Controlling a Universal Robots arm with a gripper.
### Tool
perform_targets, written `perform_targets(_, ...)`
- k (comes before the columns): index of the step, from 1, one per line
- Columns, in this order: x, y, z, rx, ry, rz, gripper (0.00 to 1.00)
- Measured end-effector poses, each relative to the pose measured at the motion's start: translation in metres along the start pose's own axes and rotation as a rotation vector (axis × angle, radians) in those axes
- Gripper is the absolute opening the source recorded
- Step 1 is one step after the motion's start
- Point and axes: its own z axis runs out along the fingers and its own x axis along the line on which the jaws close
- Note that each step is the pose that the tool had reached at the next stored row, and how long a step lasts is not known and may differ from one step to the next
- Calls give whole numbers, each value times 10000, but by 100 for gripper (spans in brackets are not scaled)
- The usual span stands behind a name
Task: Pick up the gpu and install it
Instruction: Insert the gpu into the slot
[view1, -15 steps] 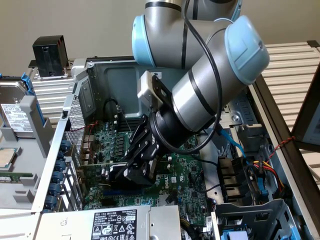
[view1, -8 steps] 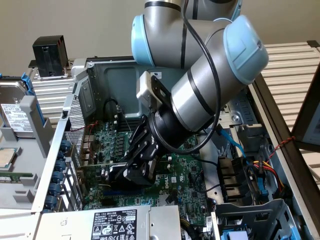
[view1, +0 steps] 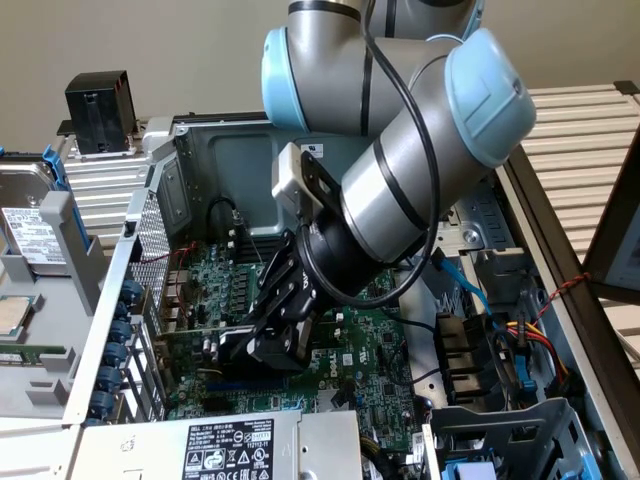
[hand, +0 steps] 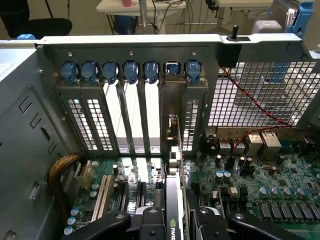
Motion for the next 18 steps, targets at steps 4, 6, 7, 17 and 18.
perform_targets(4, 0, 2, 2, 11, 0, -2, 27)
perform_targets(6, 0, 3, 3, 12, -1, -2, 27)
perform_targets(7, 0, 3, 3, 12, -1, -2, 27)
perform_targets(17, 0, 4, 4, 12, -22, -3, 27)
perform_targets(18, 0, 4, 4, 11, -28, -1, 27)
